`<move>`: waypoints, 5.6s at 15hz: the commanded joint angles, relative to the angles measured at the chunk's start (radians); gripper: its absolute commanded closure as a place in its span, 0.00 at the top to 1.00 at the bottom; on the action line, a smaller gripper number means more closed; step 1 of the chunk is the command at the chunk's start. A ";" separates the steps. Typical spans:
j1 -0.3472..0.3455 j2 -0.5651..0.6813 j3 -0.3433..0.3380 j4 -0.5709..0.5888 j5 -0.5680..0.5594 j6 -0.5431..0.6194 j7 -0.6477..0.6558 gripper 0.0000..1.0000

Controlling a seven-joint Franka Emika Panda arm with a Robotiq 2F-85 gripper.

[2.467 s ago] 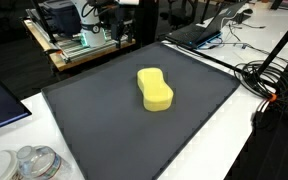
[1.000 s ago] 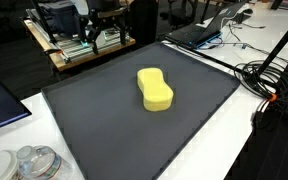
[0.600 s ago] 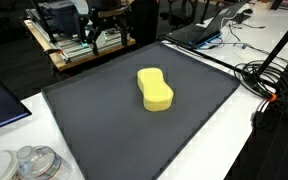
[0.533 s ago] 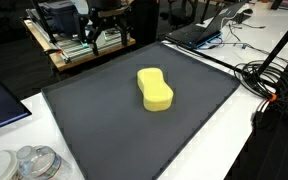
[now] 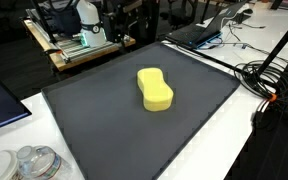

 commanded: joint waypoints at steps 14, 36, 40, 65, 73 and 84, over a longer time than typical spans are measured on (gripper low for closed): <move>-0.023 0.289 0.113 0.449 0.009 -0.323 -0.328 1.00; 0.182 0.424 0.128 0.608 -0.113 -0.433 -0.100 1.00; 0.221 0.406 0.112 0.553 -0.112 -0.393 0.145 1.00; 0.035 0.218 0.077 -0.227 0.257 0.197 0.518 1.00; -0.053 0.281 0.156 -0.256 0.359 0.244 0.199 0.74; -0.108 0.253 0.167 -0.239 0.374 0.077 0.058 0.05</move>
